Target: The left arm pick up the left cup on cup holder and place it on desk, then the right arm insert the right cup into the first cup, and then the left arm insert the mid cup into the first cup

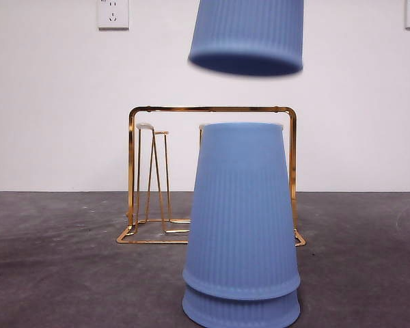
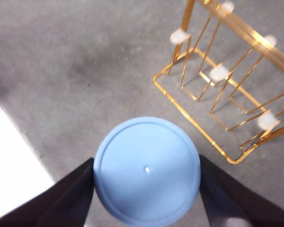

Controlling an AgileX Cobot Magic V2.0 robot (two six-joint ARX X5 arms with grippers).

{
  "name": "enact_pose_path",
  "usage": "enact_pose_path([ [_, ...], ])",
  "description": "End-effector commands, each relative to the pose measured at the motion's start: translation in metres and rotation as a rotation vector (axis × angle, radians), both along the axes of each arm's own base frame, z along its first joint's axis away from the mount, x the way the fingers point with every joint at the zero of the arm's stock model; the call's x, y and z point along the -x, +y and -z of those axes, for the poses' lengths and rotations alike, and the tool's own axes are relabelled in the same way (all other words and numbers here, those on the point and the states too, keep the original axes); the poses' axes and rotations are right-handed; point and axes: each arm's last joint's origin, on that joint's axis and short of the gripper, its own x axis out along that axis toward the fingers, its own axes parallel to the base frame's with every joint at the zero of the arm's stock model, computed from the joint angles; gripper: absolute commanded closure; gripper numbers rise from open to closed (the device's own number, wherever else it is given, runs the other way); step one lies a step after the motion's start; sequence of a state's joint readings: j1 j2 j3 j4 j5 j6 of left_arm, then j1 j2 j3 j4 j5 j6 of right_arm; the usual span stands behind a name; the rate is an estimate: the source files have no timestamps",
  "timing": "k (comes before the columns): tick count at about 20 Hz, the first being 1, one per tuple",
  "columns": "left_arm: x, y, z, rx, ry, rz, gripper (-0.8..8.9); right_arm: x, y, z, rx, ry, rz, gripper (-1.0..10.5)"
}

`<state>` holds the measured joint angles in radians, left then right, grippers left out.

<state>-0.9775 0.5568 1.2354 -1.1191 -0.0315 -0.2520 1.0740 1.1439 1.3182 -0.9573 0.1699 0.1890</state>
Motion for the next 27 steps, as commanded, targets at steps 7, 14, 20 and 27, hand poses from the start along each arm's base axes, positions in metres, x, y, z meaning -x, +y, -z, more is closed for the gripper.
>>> enact_pose_path([
  [7,0.000,0.000,-0.006,0.039,0.002,-0.007,2.82,-0.001,0.009,0.019,0.002,0.003,0.016,7.2],
  [14,0.000,0.000,-0.006,0.036,-0.003,-0.023,2.82,-0.003,0.012,0.036,0.011,0.017,0.024,7.2],
  [20,0.000,0.000,-0.006,0.035,-0.005,-0.028,2.82,-0.004,0.014,0.052,0.026,0.027,0.029,7.2],
  [27,0.000,0.000,-0.006,0.035,-0.005,-0.028,2.82,-0.006,0.016,0.081,0.050,0.031,0.059,7.2],
])
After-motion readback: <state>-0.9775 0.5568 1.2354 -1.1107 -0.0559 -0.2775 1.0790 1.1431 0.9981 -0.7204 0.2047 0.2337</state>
